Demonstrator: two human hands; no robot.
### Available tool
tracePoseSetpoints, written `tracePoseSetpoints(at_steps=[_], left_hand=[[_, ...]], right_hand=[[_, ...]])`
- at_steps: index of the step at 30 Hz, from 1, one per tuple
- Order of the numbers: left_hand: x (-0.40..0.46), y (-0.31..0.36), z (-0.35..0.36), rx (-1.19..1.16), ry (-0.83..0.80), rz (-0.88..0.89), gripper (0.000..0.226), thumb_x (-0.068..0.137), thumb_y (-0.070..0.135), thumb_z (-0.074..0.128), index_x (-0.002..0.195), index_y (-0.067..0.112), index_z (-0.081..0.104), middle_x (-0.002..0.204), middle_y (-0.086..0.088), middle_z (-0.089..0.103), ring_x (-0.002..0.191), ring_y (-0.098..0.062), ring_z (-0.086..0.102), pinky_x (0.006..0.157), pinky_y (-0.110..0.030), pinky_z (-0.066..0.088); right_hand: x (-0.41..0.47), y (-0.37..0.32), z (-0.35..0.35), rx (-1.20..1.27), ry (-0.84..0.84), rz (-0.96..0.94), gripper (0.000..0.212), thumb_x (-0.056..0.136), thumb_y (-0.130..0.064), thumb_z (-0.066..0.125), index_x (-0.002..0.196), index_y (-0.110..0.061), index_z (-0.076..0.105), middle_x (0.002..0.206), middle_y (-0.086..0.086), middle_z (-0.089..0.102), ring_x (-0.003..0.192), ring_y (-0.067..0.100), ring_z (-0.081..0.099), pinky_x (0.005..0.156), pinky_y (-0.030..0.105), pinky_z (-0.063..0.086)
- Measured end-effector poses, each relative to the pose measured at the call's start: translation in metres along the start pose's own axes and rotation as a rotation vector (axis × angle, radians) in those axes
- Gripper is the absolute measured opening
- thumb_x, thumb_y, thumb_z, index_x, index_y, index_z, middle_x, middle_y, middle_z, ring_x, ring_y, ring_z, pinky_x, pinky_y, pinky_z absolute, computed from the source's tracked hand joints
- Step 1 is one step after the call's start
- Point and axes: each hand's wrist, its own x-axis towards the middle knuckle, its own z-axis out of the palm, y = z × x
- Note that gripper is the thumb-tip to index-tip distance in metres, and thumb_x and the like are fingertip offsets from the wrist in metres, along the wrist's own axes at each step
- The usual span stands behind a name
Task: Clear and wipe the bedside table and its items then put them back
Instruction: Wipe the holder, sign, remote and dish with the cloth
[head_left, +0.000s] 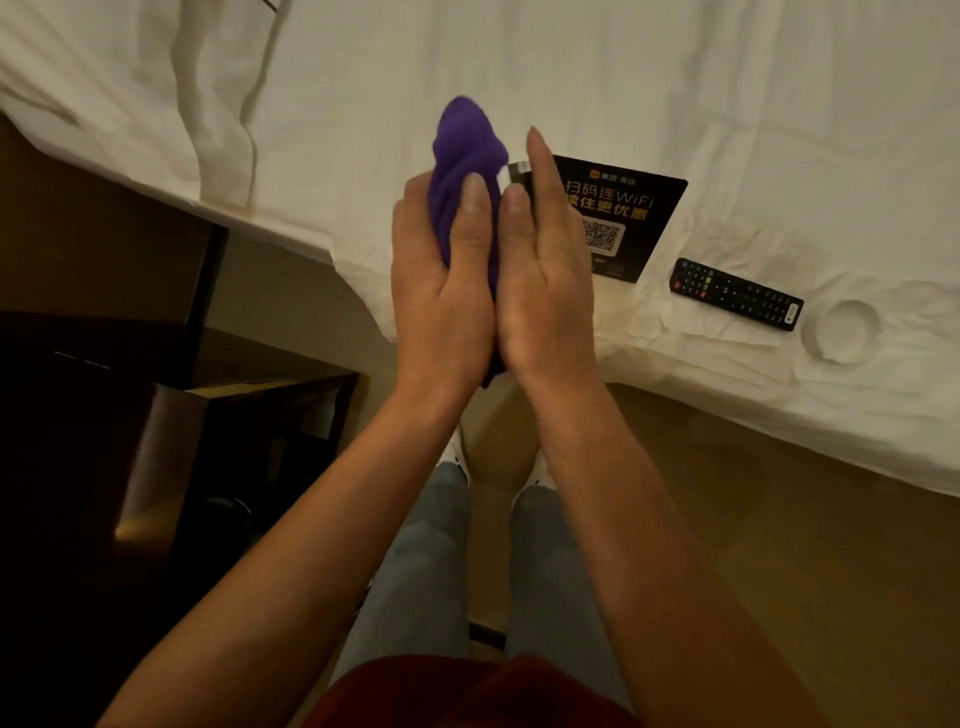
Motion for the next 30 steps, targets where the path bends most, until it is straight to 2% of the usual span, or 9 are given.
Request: tracePoseSetpoints(at_steps=[2,6,9,14,18,20,24,28,30], left_hand=[[-0.009,0.000,-0.001,0.014,-0.033,-0.014,0.030,0.107,0.027,0.046,0.126,0.006,0.055,0.111,-0.013,0.063,0.096,-0.020,0.063,0.080,-0.027,0.052],[-0.024,-0.001,-0.001,-0.015,-0.059,-0.036,0.030,0.106,0.029,0.047,0.126,0.009,0.055,0.113,-0.014,0.062,0.100,-0.025,0.064,0.085,-0.037,0.056],[-0.022,0.000,-0.002,-0.030,0.007,-0.008,0.033,0.105,0.030,0.046,0.128,0.006,0.054,0.110,-0.015,0.062,0.093,-0.023,0.063,0.079,-0.032,0.053],[0.014,0.003,-0.007,-0.054,0.090,-0.074,0.032,0.108,0.033,0.042,0.122,0.008,0.056,0.088,0.004,0.059,0.073,-0.002,0.057,0.068,-0.017,0.047],[0.033,0.000,-0.014,-0.164,0.042,-0.173,0.035,0.109,0.037,0.042,0.127,0.013,0.058,0.100,0.000,0.063,0.085,-0.011,0.062,0.079,-0.027,0.053],[0.030,-0.002,-0.017,-0.176,0.037,-0.222,0.036,0.108,0.040,0.043,0.127,0.015,0.059,0.104,0.001,0.067,0.090,-0.011,0.066,0.081,-0.026,0.055],[0.023,-0.009,-0.019,-0.163,0.016,-0.287,0.037,0.107,0.043,0.043,0.125,0.016,0.061,0.102,0.004,0.070,0.091,-0.008,0.070,0.081,-0.023,0.055],[0.009,-0.014,-0.018,-0.204,-0.053,-0.360,0.033,0.107,0.042,0.045,0.127,0.021,0.061,0.117,0.001,0.072,0.105,-0.011,0.071,0.096,-0.035,0.058],[-0.001,-0.014,-0.016,-0.201,-0.042,-0.341,0.031,0.106,0.042,0.046,0.126,0.023,0.060,0.114,0.005,0.071,0.103,-0.009,0.070,0.094,-0.035,0.058]], right_hand=[[0.008,0.005,-0.005,0.084,-0.035,0.053,0.049,0.110,-0.044,0.035,0.159,-0.036,0.034,0.122,-0.037,0.044,0.117,-0.015,0.046,0.109,0.024,0.040],[0.006,0.006,-0.009,0.261,-0.082,0.156,0.050,0.110,-0.049,0.030,0.159,-0.036,0.034,0.161,-0.010,0.042,0.144,0.005,0.043,0.121,0.038,0.039],[-0.003,0.000,-0.008,0.378,-0.133,0.172,0.054,0.108,-0.053,0.027,0.159,-0.034,0.035,0.163,-0.006,0.040,0.147,0.006,0.041,0.122,0.037,0.038],[-0.032,-0.007,-0.008,0.293,-0.110,0.012,0.047,0.112,-0.036,0.030,0.157,-0.027,0.040,0.150,-0.017,0.046,0.141,-0.004,0.042,0.119,0.026,0.038],[-0.048,0.001,-0.004,0.170,-0.122,-0.081,0.049,0.111,-0.017,0.044,0.159,-0.021,0.036,0.148,-0.016,0.043,0.142,-0.003,0.040,0.117,0.022,0.037],[-0.041,0.003,-0.007,0.122,-0.100,-0.065,0.051,0.109,-0.023,0.051,0.158,-0.020,0.037,0.147,-0.011,0.048,0.138,0.001,0.046,0.113,0.026,0.044],[-0.018,0.012,-0.021,-0.058,-0.121,-0.020,0.033,0.101,-0.046,0.059,0.129,-0.030,0.050,0.117,-0.012,0.060,0.107,-0.007,0.059,0.084,0.009,0.051],[0.003,0.017,-0.035,0.021,-0.101,0.125,0.043,0.097,-0.045,0.067,0.127,-0.016,0.059,0.106,-0.012,0.065,0.096,-0.003,0.067,0.079,0.020,0.061],[0.009,0.016,-0.038,0.020,-0.030,0.103,0.040,0.094,-0.041,0.073,0.122,-0.016,0.060,0.103,-0.013,0.065,0.092,-0.008,0.066,0.075,0.013,0.056]])
